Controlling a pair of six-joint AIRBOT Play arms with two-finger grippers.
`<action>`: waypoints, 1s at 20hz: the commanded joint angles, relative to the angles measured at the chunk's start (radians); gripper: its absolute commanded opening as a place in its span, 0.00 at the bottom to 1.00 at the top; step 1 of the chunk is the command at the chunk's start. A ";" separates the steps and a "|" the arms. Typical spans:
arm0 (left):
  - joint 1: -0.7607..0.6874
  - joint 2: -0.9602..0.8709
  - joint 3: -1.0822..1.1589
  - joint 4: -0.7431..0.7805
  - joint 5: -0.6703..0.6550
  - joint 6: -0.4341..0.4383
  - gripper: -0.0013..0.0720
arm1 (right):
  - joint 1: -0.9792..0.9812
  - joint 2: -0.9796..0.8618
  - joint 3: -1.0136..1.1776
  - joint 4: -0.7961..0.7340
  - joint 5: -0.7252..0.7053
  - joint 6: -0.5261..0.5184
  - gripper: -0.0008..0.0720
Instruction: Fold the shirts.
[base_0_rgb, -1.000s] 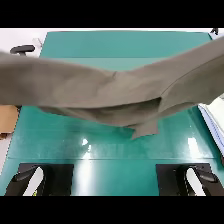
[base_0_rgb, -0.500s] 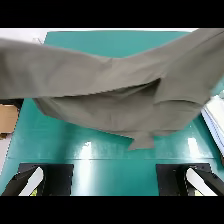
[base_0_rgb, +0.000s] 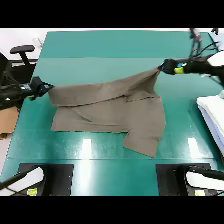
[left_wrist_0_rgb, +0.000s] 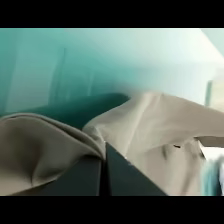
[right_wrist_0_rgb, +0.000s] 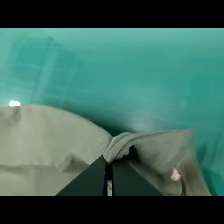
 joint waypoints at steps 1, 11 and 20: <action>0.000 -0.192 -0.034 -0.368 0.139 0.403 0.06 | 0.021 -0.123 -0.028 0.005 -0.186 -0.013 0.02; -0.083 -0.349 0.183 -0.428 0.203 0.606 0.08 | -0.005 -0.171 -0.015 -0.005 -0.297 -0.040 0.15; 0.322 -0.264 0.229 0.229 -0.309 0.192 0.96 | -0.314 0.013 0.026 -0.003 0.091 -0.047 0.92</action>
